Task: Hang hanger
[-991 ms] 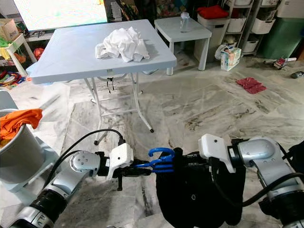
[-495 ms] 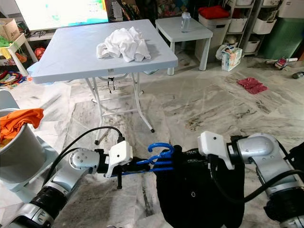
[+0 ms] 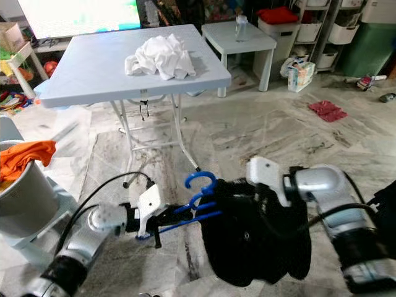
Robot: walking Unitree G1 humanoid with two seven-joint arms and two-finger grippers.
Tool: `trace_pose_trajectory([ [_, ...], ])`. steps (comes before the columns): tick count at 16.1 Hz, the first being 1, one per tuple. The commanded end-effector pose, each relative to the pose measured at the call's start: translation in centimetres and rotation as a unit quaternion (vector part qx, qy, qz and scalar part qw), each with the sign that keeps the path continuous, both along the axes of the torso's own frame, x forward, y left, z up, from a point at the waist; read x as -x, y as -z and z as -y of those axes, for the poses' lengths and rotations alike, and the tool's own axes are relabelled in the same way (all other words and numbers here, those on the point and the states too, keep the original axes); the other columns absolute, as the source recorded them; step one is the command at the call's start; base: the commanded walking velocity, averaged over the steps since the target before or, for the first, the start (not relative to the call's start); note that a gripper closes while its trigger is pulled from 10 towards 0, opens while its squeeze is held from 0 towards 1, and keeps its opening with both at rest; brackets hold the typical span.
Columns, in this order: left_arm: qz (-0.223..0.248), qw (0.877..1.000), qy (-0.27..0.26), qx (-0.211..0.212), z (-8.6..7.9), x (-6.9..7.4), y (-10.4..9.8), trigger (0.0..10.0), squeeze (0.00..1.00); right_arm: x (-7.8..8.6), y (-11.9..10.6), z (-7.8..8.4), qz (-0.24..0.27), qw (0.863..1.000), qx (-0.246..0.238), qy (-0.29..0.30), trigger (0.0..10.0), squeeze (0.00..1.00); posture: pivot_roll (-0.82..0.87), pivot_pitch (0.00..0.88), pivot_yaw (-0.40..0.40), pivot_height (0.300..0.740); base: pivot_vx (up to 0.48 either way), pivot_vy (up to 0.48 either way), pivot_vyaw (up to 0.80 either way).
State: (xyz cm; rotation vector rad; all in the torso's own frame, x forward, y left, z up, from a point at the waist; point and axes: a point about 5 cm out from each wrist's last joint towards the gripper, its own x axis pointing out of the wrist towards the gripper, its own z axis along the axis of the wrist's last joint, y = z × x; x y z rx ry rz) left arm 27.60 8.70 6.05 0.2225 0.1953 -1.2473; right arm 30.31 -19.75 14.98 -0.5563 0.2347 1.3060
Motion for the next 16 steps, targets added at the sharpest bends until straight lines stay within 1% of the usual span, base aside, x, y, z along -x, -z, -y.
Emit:
trace_pose_trajectory([
  [1, -0.004, 1.000, -0.012, 0.012, 0.1, -0.1, 0.0, 0.0, 0.00, -0.7, -1.3, -0.5, 0.037, 0.999, -0.009, 0.001, 10.0, 1.00, -0.05, 0.005, 0.015, 0.740, 0.000, 0.000, 0.00],
  [2, -0.008, 0.999, -0.028, 0.015, -0.1, 0.1, 0.3, 0.0, 0.00, -1.1, -1.3, -0.9, 0.059, 0.998, -0.012, 0.005, 10.0, 1.00, -0.05, 0.006, 0.012, 0.740, 0.000, 0.000, 0.00],
  [5, -0.004, 0.999, -0.049, 0.024, -0.1, 0.3, 0.5, 0.0, 0.00, -2.7, -2.4, -1.8, 0.125, 0.991, -0.023, 0.034, 10.0, 1.00, -0.05, 0.004, 0.009, 0.740, 0.000, 0.000, 0.00],
  [8, -0.005, 0.997, -0.066, 0.034, 0.3, 0.4, 0.7, 0.0, 0.00, -3.8, -3.1, -2.0, 0.157, 0.982, -0.056, 0.093, 10.0, 1.00, -0.05, 0.006, 0.005, 0.740, 0.000, 0.000, 0.00],
  [11, -0.007, 0.996, -0.078, 0.042, 0.5, 0.4, 0.7, 0.0, 0.00, -4.1, -2.5, -1.5, 0.178, 0.973, -0.056, 0.134, 10.0, 1.00, -0.06, 0.009, 0.004, 0.740, 0.000, 0.000, 0.00],
  [13, -0.010, 0.995, -0.089, 0.046, 0.5, 0.3, 0.8, 0.0, 0.00, -4.1, -2.1, -1.6, 0.182, 0.966, -0.074, 0.166, 10.0, 1.00, -0.06, 0.011, 0.008, 0.740, 0.000, 0.000, 0.00],
  [14, -0.010, 0.994, -0.096, 0.047, 0.5, 0.2, 0.7, 0.0, 0.00, -4.2, -2.2, -1.5, 0.196, 0.961, -0.076, 0.181, 10.0, 1.00, -0.06, 0.011, 0.008, 0.740, 0.000, 0.000, 0.00],
  [16, -0.007, 0.992, -0.119, 0.048, 0.2, -0.3, 0.7, 0.0, 0.00, -5.0, -3.0, -0.9, 0.226, 0.940, -0.089, 0.241, 10.0, 1.00, -0.06, 0.010, 0.010, 0.740, 0.000, 0.000, 0.00],
])
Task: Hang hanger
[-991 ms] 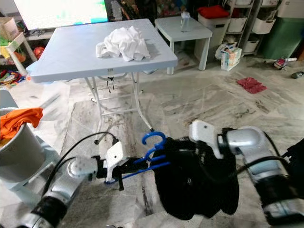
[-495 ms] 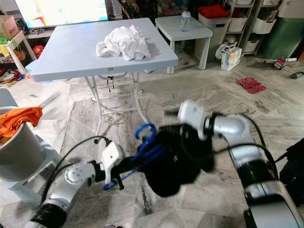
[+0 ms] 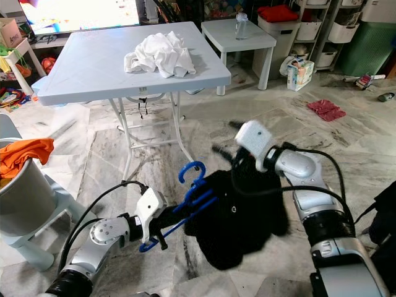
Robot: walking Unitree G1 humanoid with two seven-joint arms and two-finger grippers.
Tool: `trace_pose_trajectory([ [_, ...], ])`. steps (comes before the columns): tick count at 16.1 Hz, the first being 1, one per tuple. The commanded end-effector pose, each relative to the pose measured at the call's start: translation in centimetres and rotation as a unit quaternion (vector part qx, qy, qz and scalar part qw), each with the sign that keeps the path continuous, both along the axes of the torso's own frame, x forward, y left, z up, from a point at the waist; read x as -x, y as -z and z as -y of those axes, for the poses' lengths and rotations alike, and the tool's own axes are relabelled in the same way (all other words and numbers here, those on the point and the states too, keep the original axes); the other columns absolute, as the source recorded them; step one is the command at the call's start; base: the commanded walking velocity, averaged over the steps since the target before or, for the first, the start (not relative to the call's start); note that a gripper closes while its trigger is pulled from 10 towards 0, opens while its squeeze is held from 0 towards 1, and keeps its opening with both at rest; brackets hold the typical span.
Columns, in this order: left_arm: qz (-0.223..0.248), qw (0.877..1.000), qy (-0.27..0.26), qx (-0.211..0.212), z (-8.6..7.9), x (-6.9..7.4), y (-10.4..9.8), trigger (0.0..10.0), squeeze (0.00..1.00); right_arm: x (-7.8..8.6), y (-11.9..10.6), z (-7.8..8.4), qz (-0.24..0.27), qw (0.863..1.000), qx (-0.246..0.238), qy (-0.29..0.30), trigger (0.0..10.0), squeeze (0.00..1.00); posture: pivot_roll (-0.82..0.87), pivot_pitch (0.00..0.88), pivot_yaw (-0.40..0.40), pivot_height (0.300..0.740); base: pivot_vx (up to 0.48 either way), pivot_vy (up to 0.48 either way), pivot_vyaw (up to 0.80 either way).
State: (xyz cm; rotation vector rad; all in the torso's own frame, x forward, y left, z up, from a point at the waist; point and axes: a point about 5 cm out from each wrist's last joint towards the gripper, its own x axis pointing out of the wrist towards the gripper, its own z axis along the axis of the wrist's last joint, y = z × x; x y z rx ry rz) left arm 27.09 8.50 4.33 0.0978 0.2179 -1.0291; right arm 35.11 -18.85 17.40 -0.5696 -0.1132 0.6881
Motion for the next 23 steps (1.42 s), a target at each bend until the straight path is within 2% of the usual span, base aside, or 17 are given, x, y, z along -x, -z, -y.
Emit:
trace_pose_trajectory([
  [1, 0.018, 0.999, -0.023, 0.012, -0.2, -1.1, -1.1, 0.0, 0.00, -0.7, -1.1, 0.8, 0.025, 0.998, -0.027, 0.051, 10.0, 1.00, -0.06, 0.012, 0.010, 0.740, 0.000, 0.000, 0.00],
  [3, 0.012, 0.998, -0.056, 0.002, -0.6, -1.5, -0.8, 0.0, 0.00, -0.8, -1.2, 1.9, 0.046, 0.990, -0.049, 0.121, 10.0, 1.00, -0.06, 0.012, 0.009, 0.740, 0.000, 0.000, 0.00],
  [4, 0.000, 0.997, -0.082, -0.001, -1.0, -1.9, -0.6, 0.0, 0.00, -0.6, -0.2, 2.4, 0.021, 0.988, -0.072, 0.139, 10.0, 1.00, -0.06, 0.013, 0.011, 0.740, 0.000, 0.000, 0.00],
  [5, -0.011, 0.994, -0.105, 0.000, -1.4, -2.2, -0.4, 0.0, 0.00, 0.0, 1.3, 2.5, -0.024, 0.988, -0.074, 0.131, 10.0, 1.00, -0.06, 0.013, 0.014, 0.740, 0.000, 0.000, 0.00],
  [7, -0.007, 0.992, -0.128, 0.018, -1.8, -2.7, -0.9, 0.0, 0.00, 1.2, 3.6, 2.7, -0.089, 0.989, -0.044, 0.106, 10.0, 1.00, -0.06, 0.014, 0.015, 0.740, 0.000, 0.000, 0.00],
  [10, -0.008, 0.990, -0.142, 0.021, -2.2, -3.2, -1.1, 0.0, 0.00, 3.6, 7.7, 3.4, -0.225, 0.972, -0.007, 0.066, 10.0, 1.00, -0.06, 0.009, 0.019, 0.740, 0.000, 0.000, 0.00],
  [11, -0.007, 0.989, -0.144, 0.021, -2.3, -3.2, -1.1, 0.0, 0.00, 4.2, 8.6, 3.4, -0.249, 0.967, -0.002, 0.059, 10.0, 1.00, -0.06, 0.009, 0.019, 0.740, 0.000, 0.000, 0.00],
  [13, -0.009, 0.990, -0.135, 0.032, -2.0, -3.2, -1.5, 0.0, 0.00, 5.3, 9.9, 2.2, -0.287, 0.957, -0.011, 0.032, 10.0, 1.00, -0.05, 0.010, 0.020, 0.740, 0.000, 0.000, 0.00],
  [15, -0.014, 0.993, -0.110, 0.039, -1.4, -2.7, -1.4, 0.0, 0.00, 5.3, 10.1, 1.1, -0.296, 0.954, -0.042, 0.028, 10.0, 1.00, -0.06, 0.010, 0.025, 0.740, 0.000, 0.000, 0.00],
  [16, -0.015, 0.995, -0.090, 0.043, -1.1, -2.5, -1.5, 0.0, 0.00, 4.9, 10.2, 0.6, -0.292, 0.953, -0.064, 0.048, 10.0, 1.00, -0.06, 0.009, 0.026, 0.740, 0.000, 0.000, 0.00],
  [17, -0.012, 0.997, -0.068, 0.042, -1.0, -2.4, -1.8, 0.0, 0.00, 4.5, 10.2, 0.0, -0.285, 0.953, -0.081, 0.066, 10.0, 0.75, -0.05, 0.009, 0.026, 0.740, 0.000, 0.000, 0.00],
  [18, -0.011, 0.997, -0.059, 0.042, -0.9, -2.4, -2.0, 0.0, 0.00, 4.3, 10.2, -0.3, -0.283, 0.952, -0.091, 0.076, 10.0, 0.14, -0.05, 0.008, 0.025, 0.740, 0.000, 0.000, 0.00],
  [19, -0.009, 0.998, -0.056, 0.040, -0.9, -2.4, -2.0, 0.0, 0.00, 4.3, 10.2, -0.5, -0.285, 0.951, -0.094, 0.074, 10.0, 0.00, -0.05, 0.008, 0.025, 0.740, 0.000, 0.000, 0.00],
  [23, 0.002, 0.999, -0.039, 0.035, -0.8, -2.7, -2.7, 0.0, 0.00, 4.2, 10.8, -1.6, -0.285, 0.948, -0.097, 0.100, 10.0, 0.00, -0.05, 0.005, 0.030, 0.740, 0.000, 0.000, 0.00],
])
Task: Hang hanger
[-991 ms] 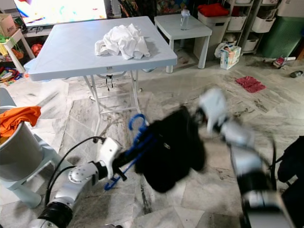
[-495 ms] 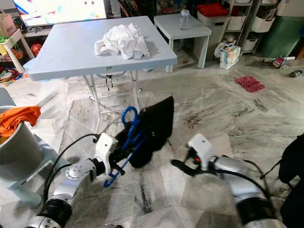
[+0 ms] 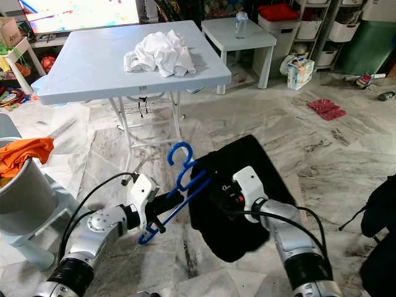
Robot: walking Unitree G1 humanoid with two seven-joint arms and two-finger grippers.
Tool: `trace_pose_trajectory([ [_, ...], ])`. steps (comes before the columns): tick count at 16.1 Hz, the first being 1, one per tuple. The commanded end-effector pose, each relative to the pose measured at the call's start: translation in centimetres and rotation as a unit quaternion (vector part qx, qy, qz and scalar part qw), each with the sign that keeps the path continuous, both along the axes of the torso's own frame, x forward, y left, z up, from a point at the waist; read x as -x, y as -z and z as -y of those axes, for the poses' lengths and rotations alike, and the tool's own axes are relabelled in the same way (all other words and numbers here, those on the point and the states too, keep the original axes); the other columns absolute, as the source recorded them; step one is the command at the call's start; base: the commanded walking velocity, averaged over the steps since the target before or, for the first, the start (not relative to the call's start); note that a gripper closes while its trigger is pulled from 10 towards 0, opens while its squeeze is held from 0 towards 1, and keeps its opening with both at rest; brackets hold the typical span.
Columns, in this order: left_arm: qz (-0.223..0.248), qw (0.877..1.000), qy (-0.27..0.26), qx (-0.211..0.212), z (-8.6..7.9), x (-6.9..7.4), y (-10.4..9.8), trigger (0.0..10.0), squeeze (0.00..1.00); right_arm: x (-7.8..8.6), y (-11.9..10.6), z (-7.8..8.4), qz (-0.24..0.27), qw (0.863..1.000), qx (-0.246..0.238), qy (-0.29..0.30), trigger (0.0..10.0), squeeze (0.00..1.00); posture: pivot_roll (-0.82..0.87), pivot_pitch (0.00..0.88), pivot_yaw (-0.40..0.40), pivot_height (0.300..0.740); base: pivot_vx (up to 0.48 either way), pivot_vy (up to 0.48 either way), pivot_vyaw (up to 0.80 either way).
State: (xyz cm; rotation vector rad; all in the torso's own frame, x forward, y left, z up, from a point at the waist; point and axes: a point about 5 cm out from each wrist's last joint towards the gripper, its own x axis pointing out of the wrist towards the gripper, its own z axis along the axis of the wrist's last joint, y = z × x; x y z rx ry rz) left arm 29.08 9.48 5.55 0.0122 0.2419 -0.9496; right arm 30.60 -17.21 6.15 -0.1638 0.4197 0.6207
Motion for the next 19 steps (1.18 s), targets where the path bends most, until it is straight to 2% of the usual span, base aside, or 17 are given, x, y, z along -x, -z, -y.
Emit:
trace_pose_trajectory([
  [1, 0.030, 0.999, 0.009, 0.007, 0.3, -0.6, -1.5, 0.0, 0.00, -0.4, -0.2, 0.2, 0.006, 1.000, 0.008, 0.010, 10.0, 0.00, -0.05, 0.005, 0.030, 0.740, 0.000, 0.000, 0.00],
  [3, 0.033, 0.999, 0.018, 0.016, 0.5, -0.5, -1.9, 0.0, 0.00, -0.6, 0.0, 0.8, 0.009, 0.999, 0.016, 0.034, 9.7, 0.00, -0.05, 0.007, 0.028, 0.740, 0.000, 0.000, 0.00],
  [4, 0.036, 0.999, 0.026, 0.026, 0.8, -0.4, -2.3, 0.0, 0.00, -1.1, -0.1, 1.2, 0.020, 0.998, 0.021, 0.063, 4.6, 0.00, -0.05, 0.006, 0.027, 0.740, 0.000, 0.000, 0.00],
  [5, 0.037, 0.998, 0.030, 0.033, 1.0, -0.4, -2.5, 0.0, 0.00, -1.9, -0.2, 1.9, 0.033, 0.991, 0.017, 0.131, 0.0, 0.00, -0.05, 0.006, 0.028, 0.740, 0.000, 0.000, 0.00],
  [6, 0.036, 0.998, 0.037, 0.038, 1.2, -0.3, -2.6, 0.0, 0.00, -2.4, -0.1, 2.2, 0.034, 0.982, 0.012, 0.184, 0.0, 0.00, -0.05, 0.005, 0.029, 0.740, 0.000, 0.000, 0.00],
  [8, 0.037, 0.997, 0.050, 0.038, 1.6, 0.0, -2.8, 0.0, 0.00, -2.9, -0.1, 1.5, 0.037, 0.976, -0.004, 0.213, 0.0, 0.00, -0.05, 0.005, 0.029, 0.740, 0.000, 0.000, 0.00],
  [9, 0.037, 0.997, 0.053, 0.039, 1.7, 0.1, -2.9, 0.0, 0.00, -3.1, 0.1, 0.6, 0.032, 0.976, -0.014, 0.217, 0.0, 0.00, -0.04, 0.002, 0.029, 0.740, 0.000, 0.000, 0.00],
  [10, 0.037, 0.997, 0.051, 0.038, 1.6, 0.1, -3.0, 0.0, 0.00, -3.2, 0.2, -0.4, 0.035, 0.979, -0.015, 0.201, 3.4, 0.00, -0.03, 0.003, 0.028, 0.740, 0.000, 0.000, 0.00],
  [11, 0.036, 0.997, 0.050, 0.038, 1.6, 0.1, -3.0, 0.0, 0.00, -3.2, 0.2, -0.7, 0.039, 0.980, -0.010, 0.194, 4.2, 0.00, -0.03, 0.003, 0.026, 0.740, 0.000, 0.000, 0.00],
  [12, 0.036, 0.998, 0.048, 0.037, 1.5, 0.1, -3.0, 0.0, 0.00, -3.2, 0.3, -0.7, 0.038, 0.980, -0.007, 0.193, 4.4, 0.00, -0.04, 0.004, 0.024, 0.740, 0.000, 0.000, 0.00],
  [13, 0.034, 0.998, 0.048, 0.037, 1.5, 0.1, -2.9, 0.0, 0.00, -3.3, 0.2, -0.2, 0.044, 0.977, -0.004, 0.208, 10.0, 0.00, -0.04, 0.005, 0.024, 0.740, 0.000, 0.000, 0.00],
  [15, 0.030, 0.997, 0.055, 0.040, 1.8, 0.3, -3.0, 0.0, 0.00, -3.6, -0.2, 0.6, 0.062, 0.970, 0.005, 0.235, 10.0, 0.00, -0.04, 0.005, 0.024, 0.740, 0.000, 0.000, 0.00],
  [16, 0.027, 0.996, 0.069, 0.042, 2.1, 0.6, -3.0, 0.0, 0.00, -3.8, -0.6, 1.2, 0.074, 0.963, 0.001, 0.260, 3.2, 0.00, -0.04, 0.006, 0.025, 0.740, 0.000, 0.000, 0.00],
  [17, 0.026, 0.996, 0.071, 0.043, 2.2, 0.7, -3.0, 0.0, 0.00, -3.9, -0.9, 1.5, 0.083, 0.960, 0.004, 0.268, 0.0, 0.00, -0.04, 0.005, 0.026, 0.740, 0.000, 0.000, 0.00],
  [19, 0.025, 0.996, 0.072, 0.042, 2.1, 0.7, -3.0, 0.0, 0.00, -4.1, -1.4, 2.3, 0.102, 0.952, 0.011, 0.289, 0.0, 0.00, -0.05, 0.005, 0.025, 0.740, 0.000, 0.000, 0.00],
])
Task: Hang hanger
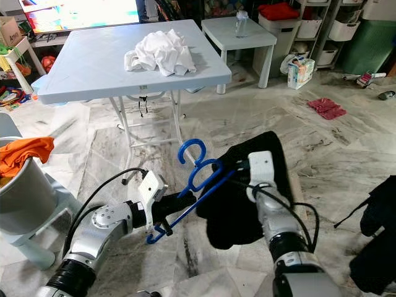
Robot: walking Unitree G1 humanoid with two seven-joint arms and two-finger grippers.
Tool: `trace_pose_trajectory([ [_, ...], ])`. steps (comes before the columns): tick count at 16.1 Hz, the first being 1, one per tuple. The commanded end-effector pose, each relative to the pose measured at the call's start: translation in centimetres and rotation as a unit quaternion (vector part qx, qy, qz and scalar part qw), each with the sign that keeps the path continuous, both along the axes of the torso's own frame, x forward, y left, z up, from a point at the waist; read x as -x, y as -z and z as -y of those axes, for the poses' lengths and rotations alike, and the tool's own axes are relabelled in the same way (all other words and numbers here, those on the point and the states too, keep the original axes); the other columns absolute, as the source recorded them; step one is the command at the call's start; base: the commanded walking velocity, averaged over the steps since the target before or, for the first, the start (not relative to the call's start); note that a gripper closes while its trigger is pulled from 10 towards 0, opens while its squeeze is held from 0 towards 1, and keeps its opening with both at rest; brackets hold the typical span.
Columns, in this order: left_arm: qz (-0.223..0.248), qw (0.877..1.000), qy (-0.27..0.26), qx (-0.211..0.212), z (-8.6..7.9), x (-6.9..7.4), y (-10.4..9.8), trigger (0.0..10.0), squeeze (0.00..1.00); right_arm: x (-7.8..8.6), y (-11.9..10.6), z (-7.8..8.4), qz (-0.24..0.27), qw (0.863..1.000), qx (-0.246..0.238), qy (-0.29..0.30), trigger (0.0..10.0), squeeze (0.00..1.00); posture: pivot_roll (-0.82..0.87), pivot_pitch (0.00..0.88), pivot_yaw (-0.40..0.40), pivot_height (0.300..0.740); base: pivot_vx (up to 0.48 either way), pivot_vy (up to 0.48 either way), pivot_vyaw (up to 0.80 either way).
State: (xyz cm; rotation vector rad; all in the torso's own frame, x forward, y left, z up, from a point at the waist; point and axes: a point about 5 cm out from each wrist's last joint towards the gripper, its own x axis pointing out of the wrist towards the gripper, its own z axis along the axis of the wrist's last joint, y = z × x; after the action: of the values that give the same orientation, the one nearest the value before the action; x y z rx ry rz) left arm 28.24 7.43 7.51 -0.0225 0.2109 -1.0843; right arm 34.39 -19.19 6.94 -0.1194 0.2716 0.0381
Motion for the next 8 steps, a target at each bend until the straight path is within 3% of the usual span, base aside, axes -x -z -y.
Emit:
trace_pose_trajectory([
  [1, 0.021, 1.000, 0.008, 0.013, 0.0, -0.1, -1.0, 0.0, 0.00, -0.5, -0.9, 0.9, 0.020, 0.999, 0.003, 0.025, 0.0, 0.00, -0.05, 0.004, 0.025, 0.740, 0.000, 0.000, 0.00],
  [5, 0.020, 1.000, 0.002, 0.000, -0.3, -0.1, -0.6, 0.0, 0.00, -0.8, -2.5, 3.1, 0.069, 0.994, 0.013, 0.086, 0.0, 0.00, -0.05, 0.005, 0.021, 0.740, 0.000, 0.000, 0.00],
  [8, 0.020, 1.000, 0.000, -0.003, -0.4, -0.1, -0.4, 0.0, 0.00, -0.9, -3.2, 3.9, 0.094, 0.990, 0.003, 0.108, 0.0, 0.00, -0.05, 0.004, 0.019, 0.740, 0.000, 0.000, 0.00],
])
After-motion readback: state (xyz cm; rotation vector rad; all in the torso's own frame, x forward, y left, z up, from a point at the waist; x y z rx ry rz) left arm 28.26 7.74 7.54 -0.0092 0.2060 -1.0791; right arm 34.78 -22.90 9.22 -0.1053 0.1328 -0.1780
